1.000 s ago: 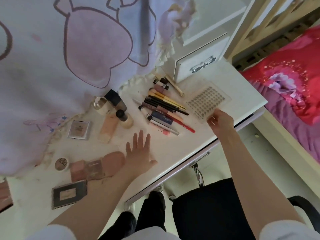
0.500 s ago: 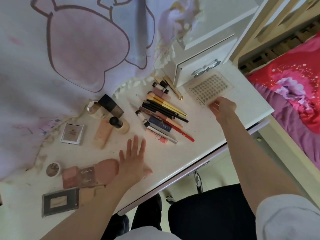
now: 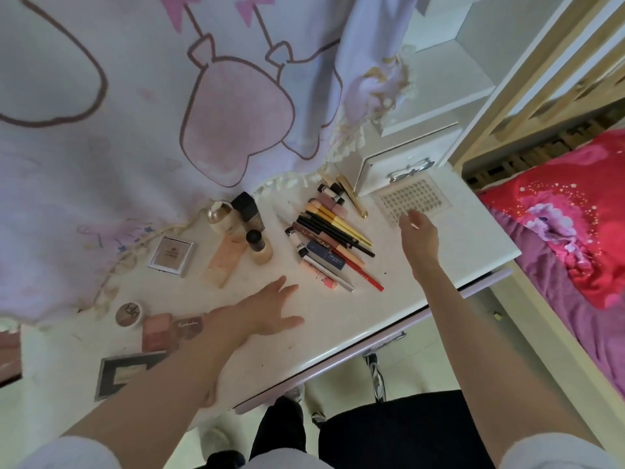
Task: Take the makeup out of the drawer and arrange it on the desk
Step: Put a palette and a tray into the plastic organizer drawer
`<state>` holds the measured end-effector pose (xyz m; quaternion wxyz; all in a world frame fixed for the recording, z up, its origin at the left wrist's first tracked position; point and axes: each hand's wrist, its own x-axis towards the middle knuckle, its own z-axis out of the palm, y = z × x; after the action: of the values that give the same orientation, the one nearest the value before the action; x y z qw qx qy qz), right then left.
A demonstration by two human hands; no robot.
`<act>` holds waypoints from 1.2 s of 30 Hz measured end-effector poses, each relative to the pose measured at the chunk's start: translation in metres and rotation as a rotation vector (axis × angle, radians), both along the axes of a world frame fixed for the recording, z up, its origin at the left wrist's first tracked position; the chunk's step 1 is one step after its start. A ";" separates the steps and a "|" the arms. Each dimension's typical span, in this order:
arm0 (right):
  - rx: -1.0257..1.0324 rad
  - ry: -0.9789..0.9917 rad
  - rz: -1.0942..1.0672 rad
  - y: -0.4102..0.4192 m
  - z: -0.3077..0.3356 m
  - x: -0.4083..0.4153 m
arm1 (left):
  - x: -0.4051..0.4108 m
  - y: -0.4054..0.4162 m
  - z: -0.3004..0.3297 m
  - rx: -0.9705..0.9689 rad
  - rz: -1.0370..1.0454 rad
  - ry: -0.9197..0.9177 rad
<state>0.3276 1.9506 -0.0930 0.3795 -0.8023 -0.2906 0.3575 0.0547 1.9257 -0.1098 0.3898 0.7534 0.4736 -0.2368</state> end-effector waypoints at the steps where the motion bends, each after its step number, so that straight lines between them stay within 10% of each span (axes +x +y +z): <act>1: 0.052 -0.094 0.086 -0.003 0.010 -0.011 | -0.002 -0.005 0.007 0.026 0.027 -0.049; 9: 0.355 -0.435 0.763 -0.003 0.094 -0.161 | -0.097 -0.039 0.087 0.700 0.355 -0.308; 20: 0.635 -0.688 1.422 -0.089 0.168 -0.442 | -0.350 -0.202 0.158 1.153 0.876 0.037; 36: 1.000 -0.611 2.388 -0.392 0.149 -0.761 | -0.472 -0.595 0.146 0.998 1.776 0.612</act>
<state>-0.4333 1.5584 0.0565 0.0070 0.1211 -0.9840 0.1309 -0.4176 1.3312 0.0361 -0.0657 0.1205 0.9751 0.1743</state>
